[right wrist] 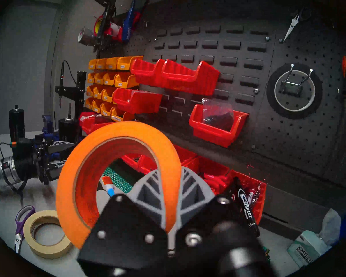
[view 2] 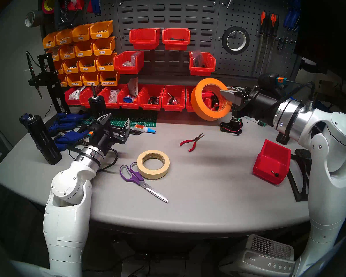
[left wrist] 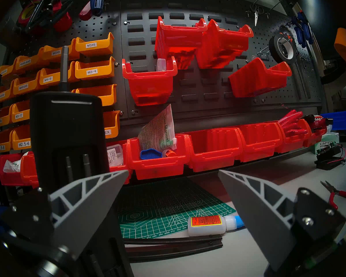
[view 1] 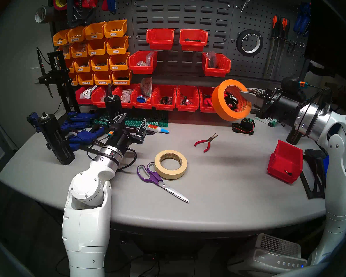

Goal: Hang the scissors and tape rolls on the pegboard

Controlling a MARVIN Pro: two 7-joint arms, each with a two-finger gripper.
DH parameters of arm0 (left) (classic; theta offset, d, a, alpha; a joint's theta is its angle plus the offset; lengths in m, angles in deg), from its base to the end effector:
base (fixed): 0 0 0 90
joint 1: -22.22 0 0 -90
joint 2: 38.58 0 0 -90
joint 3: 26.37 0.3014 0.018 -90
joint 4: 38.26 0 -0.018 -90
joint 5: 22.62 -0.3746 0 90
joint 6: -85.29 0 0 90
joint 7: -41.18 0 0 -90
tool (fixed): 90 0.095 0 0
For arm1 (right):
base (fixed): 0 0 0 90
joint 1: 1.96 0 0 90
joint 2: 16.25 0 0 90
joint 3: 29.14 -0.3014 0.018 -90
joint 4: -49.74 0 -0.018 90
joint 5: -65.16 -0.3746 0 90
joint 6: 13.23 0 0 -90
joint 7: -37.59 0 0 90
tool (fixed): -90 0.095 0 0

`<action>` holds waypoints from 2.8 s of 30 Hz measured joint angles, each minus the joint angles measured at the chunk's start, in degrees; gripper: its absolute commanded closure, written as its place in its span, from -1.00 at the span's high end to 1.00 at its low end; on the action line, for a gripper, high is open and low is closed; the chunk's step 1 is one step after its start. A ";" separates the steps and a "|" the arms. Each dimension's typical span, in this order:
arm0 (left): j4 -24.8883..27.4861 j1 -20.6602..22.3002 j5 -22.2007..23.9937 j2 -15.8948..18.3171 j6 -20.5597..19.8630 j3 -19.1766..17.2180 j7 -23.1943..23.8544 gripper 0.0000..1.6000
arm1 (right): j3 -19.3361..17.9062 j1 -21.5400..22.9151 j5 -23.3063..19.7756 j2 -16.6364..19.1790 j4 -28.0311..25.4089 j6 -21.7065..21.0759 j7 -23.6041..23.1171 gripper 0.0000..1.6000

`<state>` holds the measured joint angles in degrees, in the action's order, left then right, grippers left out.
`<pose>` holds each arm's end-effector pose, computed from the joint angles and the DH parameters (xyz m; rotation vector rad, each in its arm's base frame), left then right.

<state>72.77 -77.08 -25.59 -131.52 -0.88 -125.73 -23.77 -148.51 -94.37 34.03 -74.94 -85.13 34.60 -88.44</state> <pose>0.4231 0.0260 -0.2224 1.8493 -0.3910 2.3733 0.3405 -0.1007 0.0230 -1.9122 -0.7717 -2.0557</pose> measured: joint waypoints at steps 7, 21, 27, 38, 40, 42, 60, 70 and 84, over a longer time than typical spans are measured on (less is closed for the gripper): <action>0.00 0.00 0.00 0.00 0.00 0.00 0.00 1.00 | -0.04 2.65 0.48 -1.97 0.02 2.49 3.86 -1.00; 0.00 0.00 0.00 0.00 0.00 0.00 0.00 1.00 | 1.76 9.05 4.29 -4.43 3.57 10.62 11.63 -1.00; 0.01 0.00 0.00 0.00 0.00 0.00 0.00 1.00 | 3.80 11.83 5.81 -5.21 6.52 13.36 14.49 -1.00; 0.01 0.00 0.00 0.00 0.00 0.00 0.00 1.00 | 7.62 16.09 8.82 -6.94 8.80 17.60 19.18 -1.00; 0.01 0.00 0.00 0.00 0.00 0.00 0.00 1.00 | 8.71 16.98 9.83 -7.23 9.49 18.34 20.40 -1.00; 0.01 0.00 0.00 0.00 0.00 0.00 0.00 1.00 | 9.59 17.75 10.64 -7.46 10.23 18.88 21.40 -1.00; 0.02 0.00 0.00 0.00 0.00 0.00 0.00 1.00 | 15.06 24.84 14.44 -7.31 19.66 21.14 27.50 -1.00; 0.02 0.00 0.00 0.00 0.00 0.00 0.00 1.00 | 17.60 28.28 15.44 -7.17 23.84 21.11 29.05 -1.00; 0.02 0.00 0.00 0.00 0.00 0.00 0.00 1.00 | 19.94 31.42 16.60 -7.17 27.47 20.77 30.47 -1.00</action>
<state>72.79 -77.08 -25.59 -131.52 -0.88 -125.73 -23.76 -128.58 -62.95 50.63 -82.11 -57.66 55.37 -57.97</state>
